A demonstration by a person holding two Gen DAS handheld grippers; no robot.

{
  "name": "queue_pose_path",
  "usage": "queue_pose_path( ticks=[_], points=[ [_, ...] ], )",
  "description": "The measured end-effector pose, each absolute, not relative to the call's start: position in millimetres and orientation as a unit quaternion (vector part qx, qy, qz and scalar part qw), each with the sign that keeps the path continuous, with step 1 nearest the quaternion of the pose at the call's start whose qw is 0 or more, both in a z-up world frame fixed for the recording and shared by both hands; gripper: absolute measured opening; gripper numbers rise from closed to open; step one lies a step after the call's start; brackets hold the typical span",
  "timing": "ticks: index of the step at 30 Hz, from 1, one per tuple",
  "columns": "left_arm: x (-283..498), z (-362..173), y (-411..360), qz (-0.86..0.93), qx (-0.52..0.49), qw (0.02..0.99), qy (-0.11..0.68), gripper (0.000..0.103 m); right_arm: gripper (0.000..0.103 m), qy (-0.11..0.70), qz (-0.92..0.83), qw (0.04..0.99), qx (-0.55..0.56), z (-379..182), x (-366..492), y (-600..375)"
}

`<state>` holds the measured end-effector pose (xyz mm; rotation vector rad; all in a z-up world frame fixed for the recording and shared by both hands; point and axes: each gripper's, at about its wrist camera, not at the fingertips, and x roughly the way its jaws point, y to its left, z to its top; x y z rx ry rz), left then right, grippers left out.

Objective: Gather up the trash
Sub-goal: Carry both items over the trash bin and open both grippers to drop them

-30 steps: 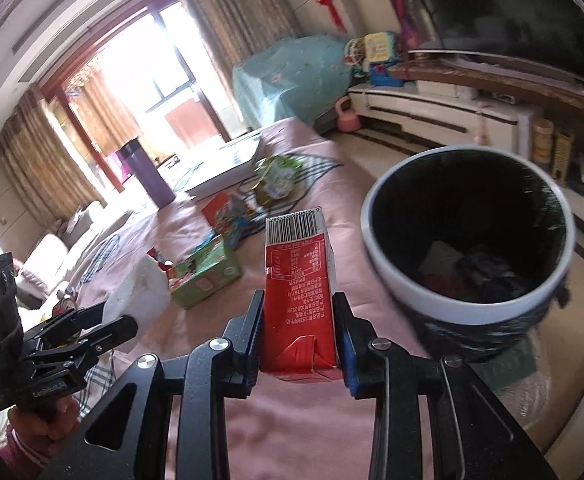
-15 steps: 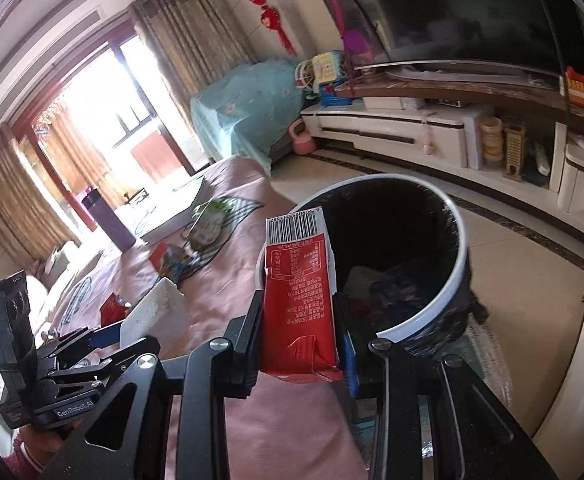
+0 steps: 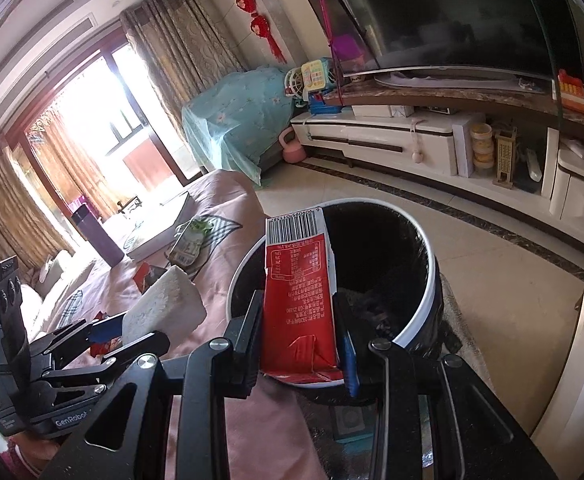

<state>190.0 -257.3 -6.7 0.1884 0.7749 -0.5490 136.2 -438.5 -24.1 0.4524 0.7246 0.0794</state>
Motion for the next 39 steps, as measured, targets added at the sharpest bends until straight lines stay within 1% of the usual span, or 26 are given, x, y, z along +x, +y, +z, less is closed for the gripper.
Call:
queue_pose_path(
  ticks=[17, 39],
  points=[
    [217, -7, -291, -0.279, 0.095, 0.877, 0.380, 0.058, 0.032, 0.372, 0.022, 0.901, 0.222, -31, 157, -457],
    [240, -25, -310, -0.276, 0.098, 0.866, 0.404, 0.059, 0.032, 0.390, 0.019, 0.894, 0.220, -40, 181, -470]
  ],
)
